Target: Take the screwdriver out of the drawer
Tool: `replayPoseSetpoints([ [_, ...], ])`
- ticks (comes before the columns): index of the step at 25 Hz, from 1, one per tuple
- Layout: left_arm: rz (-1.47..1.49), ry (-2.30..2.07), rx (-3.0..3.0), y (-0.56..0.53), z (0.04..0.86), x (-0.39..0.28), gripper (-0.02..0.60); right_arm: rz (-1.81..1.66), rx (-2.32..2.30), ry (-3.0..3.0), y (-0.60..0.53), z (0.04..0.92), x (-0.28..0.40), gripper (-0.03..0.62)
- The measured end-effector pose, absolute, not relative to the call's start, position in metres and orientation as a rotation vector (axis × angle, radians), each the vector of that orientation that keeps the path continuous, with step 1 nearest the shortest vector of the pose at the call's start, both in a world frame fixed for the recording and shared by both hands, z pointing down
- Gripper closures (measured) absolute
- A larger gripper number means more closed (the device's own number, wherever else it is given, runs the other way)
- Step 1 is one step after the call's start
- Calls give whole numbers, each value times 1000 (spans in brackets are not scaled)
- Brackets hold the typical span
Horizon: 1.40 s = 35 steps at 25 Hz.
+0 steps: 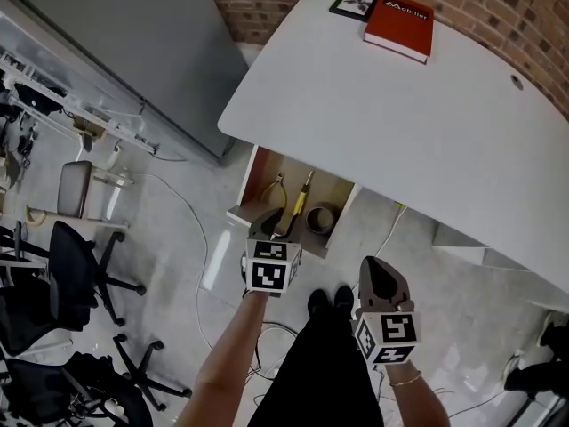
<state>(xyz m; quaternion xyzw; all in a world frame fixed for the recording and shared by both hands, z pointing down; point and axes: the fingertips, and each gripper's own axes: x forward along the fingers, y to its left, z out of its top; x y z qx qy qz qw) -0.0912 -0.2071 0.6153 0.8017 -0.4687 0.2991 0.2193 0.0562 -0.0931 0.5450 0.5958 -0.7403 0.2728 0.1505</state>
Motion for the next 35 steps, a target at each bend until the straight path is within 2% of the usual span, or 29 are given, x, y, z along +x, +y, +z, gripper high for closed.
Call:
replayPoseSetpoints([
  [26, 1275, -1165, 2072, -274, 746, -66, 437, 895, 1801, -2017, -96, 595, 86, 592],
  [35, 1340, -1138, 2026, -285, 774, -64, 437, 932, 1830, -1967, -91, 607, 92, 592],
])
